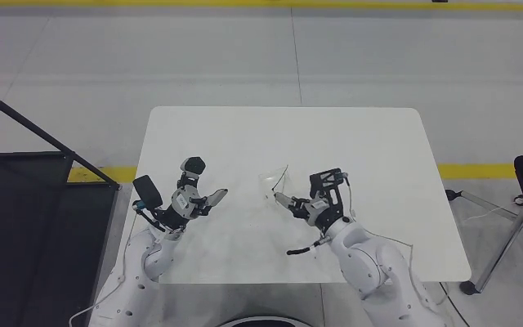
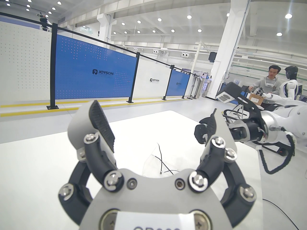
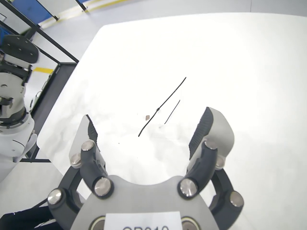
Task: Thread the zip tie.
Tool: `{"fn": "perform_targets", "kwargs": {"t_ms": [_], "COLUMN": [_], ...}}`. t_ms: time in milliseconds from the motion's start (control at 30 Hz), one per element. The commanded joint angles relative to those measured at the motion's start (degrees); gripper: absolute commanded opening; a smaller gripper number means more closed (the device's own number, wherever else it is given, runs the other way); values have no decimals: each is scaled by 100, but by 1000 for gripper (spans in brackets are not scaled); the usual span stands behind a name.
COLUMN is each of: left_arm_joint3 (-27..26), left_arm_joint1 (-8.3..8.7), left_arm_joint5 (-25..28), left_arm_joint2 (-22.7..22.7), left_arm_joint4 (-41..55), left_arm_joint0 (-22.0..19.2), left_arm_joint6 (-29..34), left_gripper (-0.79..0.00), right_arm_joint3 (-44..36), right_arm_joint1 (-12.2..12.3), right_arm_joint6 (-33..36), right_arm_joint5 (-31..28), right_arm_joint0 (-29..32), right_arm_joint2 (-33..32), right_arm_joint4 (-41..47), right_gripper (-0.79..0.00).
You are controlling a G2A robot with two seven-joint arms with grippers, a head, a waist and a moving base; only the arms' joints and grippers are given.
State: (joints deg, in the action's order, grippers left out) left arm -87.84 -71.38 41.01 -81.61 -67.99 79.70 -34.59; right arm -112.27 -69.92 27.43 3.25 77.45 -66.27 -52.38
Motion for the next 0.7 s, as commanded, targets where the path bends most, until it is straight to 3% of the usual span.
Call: {"fn": "perform_targets", "kwargs": {"t_ms": [0,233,667], "left_arm_joint3": [0,0,0], "left_arm_joint1": [0,0,0], "left_arm_joint5": [0,0,0], "left_arm_joint2": [0,0,0], "left_arm_joint4": [0,0,0], "left_arm_joint0": [0,0,0], "left_arm_joint6": [0,0,0], "left_gripper": [0,0,0], "right_arm_joint3": [-89,-265,-274], "right_arm_joint1": [20,85,89], "right_arm_joint6": [-220,-680,-700], "right_arm_joint5": [-188,-881,-906], "right_arm_joint0": [163,639,667], "right_arm_joint2": [-174,-850,-942], "right_arm_joint4": [129,921,1078], "right_gripper": [0,0,-1]}}
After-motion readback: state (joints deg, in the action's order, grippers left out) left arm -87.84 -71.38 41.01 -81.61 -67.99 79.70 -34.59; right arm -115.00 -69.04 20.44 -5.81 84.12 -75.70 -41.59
